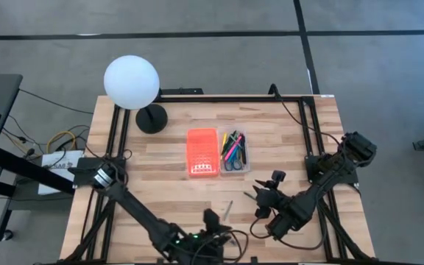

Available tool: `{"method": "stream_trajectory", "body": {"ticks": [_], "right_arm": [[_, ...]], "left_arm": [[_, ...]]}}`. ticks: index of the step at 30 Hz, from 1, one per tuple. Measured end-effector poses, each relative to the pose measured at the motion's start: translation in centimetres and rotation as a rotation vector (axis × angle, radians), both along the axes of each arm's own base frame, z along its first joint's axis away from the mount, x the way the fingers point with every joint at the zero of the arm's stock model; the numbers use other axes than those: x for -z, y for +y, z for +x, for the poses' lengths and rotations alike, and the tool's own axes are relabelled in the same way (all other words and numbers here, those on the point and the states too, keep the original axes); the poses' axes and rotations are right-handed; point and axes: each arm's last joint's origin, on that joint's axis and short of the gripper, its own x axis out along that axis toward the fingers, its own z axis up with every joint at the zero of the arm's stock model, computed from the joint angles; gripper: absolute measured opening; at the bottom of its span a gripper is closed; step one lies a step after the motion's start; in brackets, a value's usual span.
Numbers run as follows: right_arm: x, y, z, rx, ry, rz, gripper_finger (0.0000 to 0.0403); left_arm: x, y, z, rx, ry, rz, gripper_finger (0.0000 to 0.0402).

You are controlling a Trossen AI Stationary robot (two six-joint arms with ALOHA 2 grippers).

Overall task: Pick & place school supplies into a supply box
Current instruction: Put the green crayon into the orange supply box

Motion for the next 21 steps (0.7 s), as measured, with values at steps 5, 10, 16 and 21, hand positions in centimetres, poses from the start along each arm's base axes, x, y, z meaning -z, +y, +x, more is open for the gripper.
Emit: {"method": "stream_trajectory", "body": {"ticks": [5,10,16,21], "right_arm": [[0.0,0.4,-0.5,-0.022,0.007,-0.008,0.01],[0.0,0.7,-0.9,-0.026,0.003,-0.011,0.01],[-0.1,0.6,-1.6,0.003,-0.004,-0.013,0.01],[-0.1,0.6,-1.6,0.012,-0.008,-0.013,0.01]], "left_arm": [[0.3,0.7,1.2,0.133,0.06,-0.081,0.015],[2.6,1.7,1.6,0.156,0.084,-0.144,0.015],[6.6,2.4,1.0,0.224,0.051,-0.153,0.015],[8.4,3.0,-0.3,0.189,0.04,-0.045,0.015]]}}
